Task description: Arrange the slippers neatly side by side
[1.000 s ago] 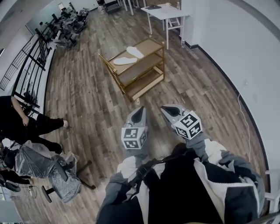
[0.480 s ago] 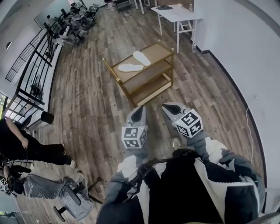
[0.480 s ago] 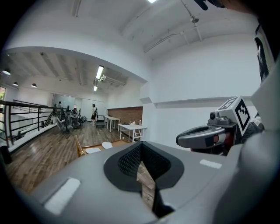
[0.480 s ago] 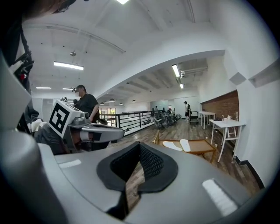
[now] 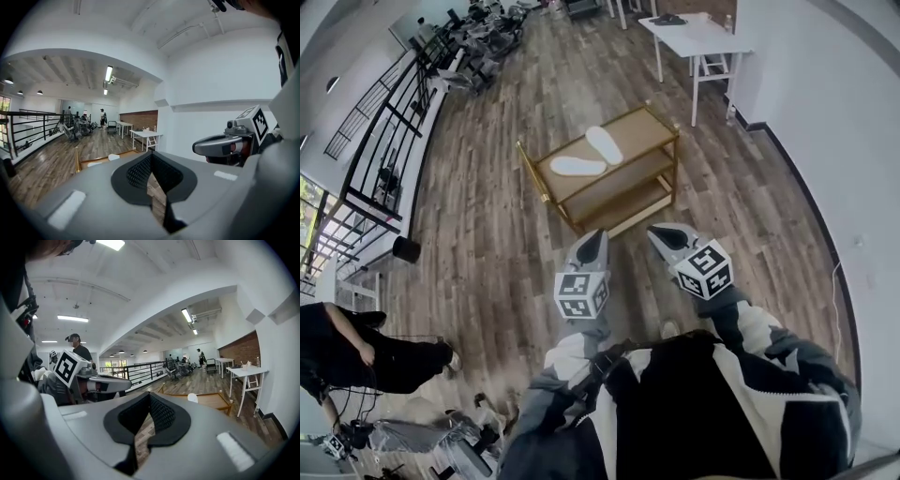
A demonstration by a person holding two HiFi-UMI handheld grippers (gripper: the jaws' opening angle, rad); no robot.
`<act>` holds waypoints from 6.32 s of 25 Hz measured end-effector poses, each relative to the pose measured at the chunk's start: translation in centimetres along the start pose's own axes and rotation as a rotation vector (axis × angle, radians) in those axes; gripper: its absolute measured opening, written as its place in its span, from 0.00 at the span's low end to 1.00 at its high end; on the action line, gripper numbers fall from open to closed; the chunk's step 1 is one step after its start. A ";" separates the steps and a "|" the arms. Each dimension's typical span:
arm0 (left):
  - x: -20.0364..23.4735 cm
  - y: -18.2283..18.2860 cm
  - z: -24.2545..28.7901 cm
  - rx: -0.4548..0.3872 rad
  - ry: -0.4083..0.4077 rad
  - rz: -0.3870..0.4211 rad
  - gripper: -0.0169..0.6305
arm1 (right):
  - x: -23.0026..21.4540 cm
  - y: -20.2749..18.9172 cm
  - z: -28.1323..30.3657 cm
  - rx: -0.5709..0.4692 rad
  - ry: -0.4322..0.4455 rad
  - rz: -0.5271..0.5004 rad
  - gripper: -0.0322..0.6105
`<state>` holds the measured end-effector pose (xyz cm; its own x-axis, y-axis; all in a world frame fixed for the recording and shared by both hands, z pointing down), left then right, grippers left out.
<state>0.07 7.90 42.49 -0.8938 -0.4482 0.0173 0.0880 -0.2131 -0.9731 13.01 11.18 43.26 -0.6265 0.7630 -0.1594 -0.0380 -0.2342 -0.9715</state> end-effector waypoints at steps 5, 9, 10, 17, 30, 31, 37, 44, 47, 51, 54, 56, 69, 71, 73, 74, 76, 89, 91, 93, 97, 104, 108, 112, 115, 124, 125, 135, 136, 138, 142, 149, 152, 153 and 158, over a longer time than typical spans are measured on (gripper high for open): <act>-0.3 1.2 3.3 0.001 0.026 -0.033 0.05 | -3.9 0.3 0.1 -0.011 0.024 0.017 0.06; 0.2 1.0 5.4 0.018 0.040 -0.039 0.05 | -5.9 0.5 1.3 -0.008 0.042 0.024 0.06; 0.5 1.0 6.0 0.020 0.042 -0.043 0.05 | -6.4 0.5 1.7 -0.003 0.045 0.026 0.06; 3.7 1.5 11.4 0.014 0.040 -0.058 0.05 | -10.8 1.2 5.8 0.028 0.038 0.017 0.06; 13.8 7.3 24.3 -0.050 -0.034 -0.062 0.05 | -20.9 7.0 17.2 0.031 -0.074 -0.006 0.06; 14.8 7.7 25.3 -0.049 -0.042 -0.063 0.05 | -21.8 7.3 18.3 0.032 -0.082 -0.005 0.06; 19.3 7.8 30.7 -0.030 -0.085 -0.088 0.05 | -25.7 8.2 23.3 0.019 -0.125 0.011 0.06; 21.0 7.8 35.0 -0.016 -0.092 -0.088 0.05 | -29.7 8.5 26.1 0.041 -0.121 0.025 0.06; 21.6 7.4 36.6 -0.018 -0.058 -0.099 0.05 | -31.9 8.3 27.3 0.049 -0.091 0.020 0.06; 22.8 7.8 40.1 -0.015 0.028 -0.122 0.05 | -36.3 9.2 29.7 0.055 -0.010 -0.010 0.06; 23.6 7.9 42.0 -0.002 0.127 -0.160 0.05 | -38.9 9.9 31.8 0.070 0.112 0.008 0.06; 23.8 8.2 42.9 -0.008 0.199 -0.192 0.05 | -40.4 10.6 32.9 0.096 0.195 -0.017 0.06; 26.2 7.4 44.6 0.004 0.525 -0.225 0.05 | -45.2 10.1 38.0 0.195 0.479 -0.063 0.06; 26.6 6.7 44.6 0.017 0.531 -0.249 0.05 | -44.9 10.2 38.4 0.195 0.487 -0.060 0.06; 27.0 6.5 44.7 0.019 0.528 -0.257 0.05 | -44.5 10.2 38.7 0.198 0.492 -0.065 0.06; 27.2 6.5 44.9 0.020 0.523 -0.254 0.05 | -44.5 10.1 38.8 0.201 0.491 -0.069 0.06; 27.5 6.7 45.2 0.023 0.509 -0.244 0.05 | -44.7 10.2 39.0 0.202 0.479 -0.067 0.06; 28.4 -0.2 47.4 0.177 0.424 -0.285 0.05 | -47.0 10.4 37.9 0.199 0.363 -0.041 0.06; 28.7 -2.8 47.7 0.231 0.429 -0.316 0.09 | -47.6 10.3 37.2 0.195 0.343 -0.039 0.06; 28.9 -5.5 48.0 0.294 0.443 -0.341 0.12 | -48.3 10.2 36.4 0.194 0.323 -0.034 0.06; 29.3 -10.8 48.2 0.429 0.484 -0.380 0.20 | -49.5 9.8 35.3 0.206 0.291 -0.033 0.06; 29.7 -18.1 48.4 0.622 0.569 -0.513 0.44 | -50.7 9.5 33.9 0.226 0.248 -0.037 0.06; 29.9 -19.8 48.9 0.680 0.591 -0.553 0.48 | -51.1 9.2 33.4 0.233 0.233 -0.034 0.06; 30.0 -20.6 49.5 0.694 0.604 -0.621 0.49 | -51.3 9.1 32.9 0.242 0.223 -0.034 0.06; 30.6 -21.2 50.2 0.716 0.616 -0.649 0.49 | -51.4 9.0 32.7 0.243 0.219 -0.032 0.06; 32.0 -23.1 51.0 0.805 0.650 -0.633 0.49 | -51.9 8.8 32.1 0.247 0.206 -0.035 0.06; 31.9 -23.1 51.2 0.810 0.646 -0.620 0.49 | -52.0 8.8 32.0 0.247 0.202 -0.034 0.06; 30.9 -22.3 52.4 0.824 0.605 -0.529 0.42 | -52.5 8.7 31.6 0.247 0.187 -0.023 0.06; 30.9 -22.3 52.4 0.826 0.603 -0.519 0.40 | -52.5 8.7 31.6 0.246 0.187 -0.023 0.06; 30.9 -22.3 52.4 0.834 0.601 -0.492 0.29 | -52.6 8.7 31.5 0.246 0.186 -0.022 0.06; 30.9 -22.1 52.4 0.833 0.600 -0.471 0.08 | -52.5 8.5 31.3 0.248 0.188 -0.018 0.06; 30.6 -21.2 52.8 0.809 0.572 -0.448 0.07 | -52.5 8.6 31.4 0.239 0.194 -0.020 0.06; 30.4 -20.3 53.1 0.803 0.543 -0.401 0.07 | -52.5 8.9 31.7 0.233 0.202 -0.019 0.06; 30.4 -19.8 53.0 0.800 0.531 -0.378 0.07 | -52.4 9.0 31.9 0.231 0.206 -0.019 0.06; 30.1 -17.0 52.3 0.727 0.480 -0.405 0.07 | -51.4 9.2 32.7 0.221 0.242 -0.023 0.06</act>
<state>-5.30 -47.35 71.57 -0.9869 0.1465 0.0674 -0.1598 -0.8321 -0.5310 19.36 -49.92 48.24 -0.4216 0.8843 -0.2006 -0.2345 -0.3201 -0.9179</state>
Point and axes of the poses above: the fingertips, and each gripper's own axes: z forward along the fingers, x to its left, y out of its top, the point moved 3 cm from there along -z, backward along the fingers, and after that the axes turned 13 degrees about y, right-handed, at the moved point
